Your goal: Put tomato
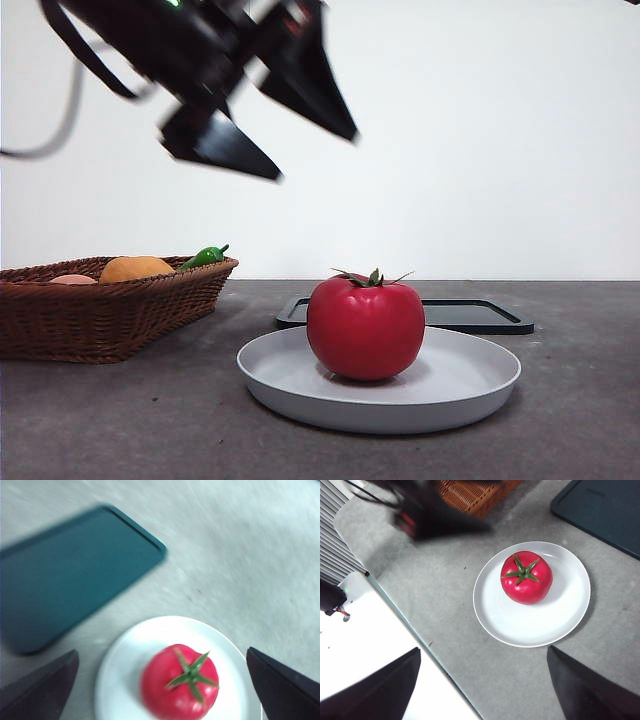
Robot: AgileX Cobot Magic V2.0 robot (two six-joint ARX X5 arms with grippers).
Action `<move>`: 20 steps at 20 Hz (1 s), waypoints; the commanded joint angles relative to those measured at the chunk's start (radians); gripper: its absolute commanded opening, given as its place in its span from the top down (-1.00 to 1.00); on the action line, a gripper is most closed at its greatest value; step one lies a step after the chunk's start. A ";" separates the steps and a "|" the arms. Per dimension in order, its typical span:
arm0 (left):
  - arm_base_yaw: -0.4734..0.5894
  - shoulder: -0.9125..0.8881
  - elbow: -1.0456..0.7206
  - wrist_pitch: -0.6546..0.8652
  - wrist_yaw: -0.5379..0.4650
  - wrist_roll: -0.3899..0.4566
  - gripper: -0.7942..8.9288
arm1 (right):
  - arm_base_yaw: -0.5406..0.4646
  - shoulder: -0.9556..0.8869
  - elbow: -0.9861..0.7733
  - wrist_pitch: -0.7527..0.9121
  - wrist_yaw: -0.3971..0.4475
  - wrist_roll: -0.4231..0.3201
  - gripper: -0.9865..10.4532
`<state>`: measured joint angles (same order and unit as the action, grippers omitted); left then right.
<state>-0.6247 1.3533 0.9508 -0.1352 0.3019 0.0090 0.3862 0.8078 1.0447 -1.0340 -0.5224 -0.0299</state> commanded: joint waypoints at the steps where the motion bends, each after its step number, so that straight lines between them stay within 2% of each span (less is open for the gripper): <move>1: 0.039 -0.093 0.021 -0.076 0.001 -0.003 -0.37 | 0.006 0.008 0.018 0.026 0.000 -0.004 0.13; 9: 0.189 -0.428 0.021 -0.478 0.008 0.012 -0.37 | 0.006 0.015 0.018 0.069 0.007 -0.003 0.13; 12: 0.191 -0.507 0.021 -0.641 0.068 0.032 -0.37 | 0.006 0.035 0.018 0.069 0.007 -0.003 0.13; 14: 0.191 -0.544 0.021 -0.749 0.150 0.036 -0.37 | 0.006 0.053 0.018 0.069 0.007 -0.003 0.13; 17: 0.191 -0.578 0.021 -0.843 0.190 0.064 -0.37 | 0.006 0.084 0.018 0.069 0.007 -0.004 0.13; 20: 0.191 -0.596 0.021 -0.838 0.190 0.065 -0.37 | 0.006 0.114 0.018 0.069 0.006 -0.003 0.13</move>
<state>-0.4297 0.7528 0.9508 -0.9878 0.4850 0.0612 0.3862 0.9142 1.0447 -0.9752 -0.5171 -0.0299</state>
